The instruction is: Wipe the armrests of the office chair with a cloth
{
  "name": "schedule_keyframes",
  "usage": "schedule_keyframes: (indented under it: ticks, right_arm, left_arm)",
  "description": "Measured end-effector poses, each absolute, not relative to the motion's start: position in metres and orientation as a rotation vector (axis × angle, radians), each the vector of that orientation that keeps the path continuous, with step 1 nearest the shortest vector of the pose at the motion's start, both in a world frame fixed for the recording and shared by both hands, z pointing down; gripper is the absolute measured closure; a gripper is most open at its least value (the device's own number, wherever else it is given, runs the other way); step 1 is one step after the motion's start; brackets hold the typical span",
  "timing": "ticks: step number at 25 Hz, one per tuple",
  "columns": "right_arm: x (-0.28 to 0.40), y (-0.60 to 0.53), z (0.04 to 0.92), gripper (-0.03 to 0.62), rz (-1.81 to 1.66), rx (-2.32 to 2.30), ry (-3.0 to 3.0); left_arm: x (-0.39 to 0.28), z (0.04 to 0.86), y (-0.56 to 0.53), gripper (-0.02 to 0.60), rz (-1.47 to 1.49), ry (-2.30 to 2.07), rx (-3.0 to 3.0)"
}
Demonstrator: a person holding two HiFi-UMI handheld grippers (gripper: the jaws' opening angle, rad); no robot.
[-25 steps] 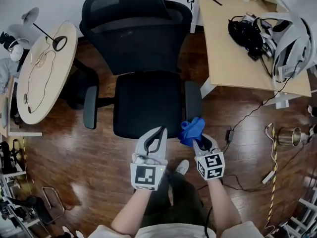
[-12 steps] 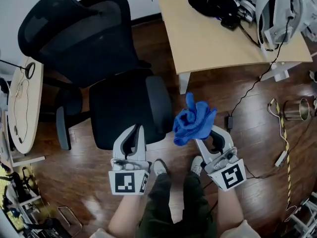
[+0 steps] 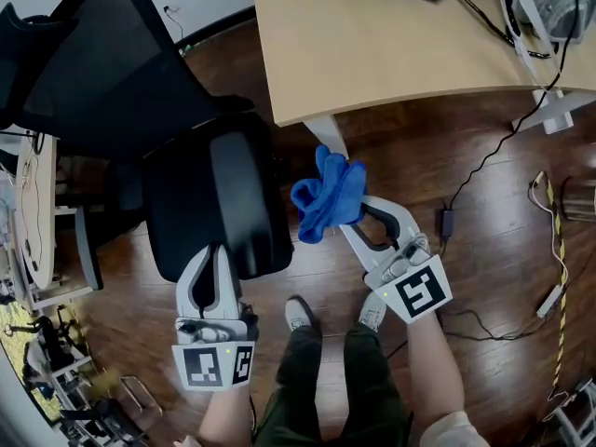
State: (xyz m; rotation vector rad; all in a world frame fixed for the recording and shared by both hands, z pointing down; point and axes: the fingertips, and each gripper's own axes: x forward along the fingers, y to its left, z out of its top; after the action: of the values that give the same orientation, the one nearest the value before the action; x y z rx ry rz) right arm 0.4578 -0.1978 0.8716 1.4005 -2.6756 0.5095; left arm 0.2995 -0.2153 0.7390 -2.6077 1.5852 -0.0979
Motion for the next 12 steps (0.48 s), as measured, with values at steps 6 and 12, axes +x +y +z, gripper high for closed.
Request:
schedule_keyframes:
  ticks: [6, 12]
  right_arm:
    - [0.405, -0.259, 0.881, 0.516, 0.385, 1.3, -2.877]
    - [0.364, -0.285, 0.906, 0.516, 0.123, 1.201, -2.883]
  left_arm:
    - [0.285, 0.757, -0.215, 0.506, -0.053, 1.607, -2.637]
    - [0.27, 0.748, -0.217, 0.506, -0.014, 1.624, -2.631]
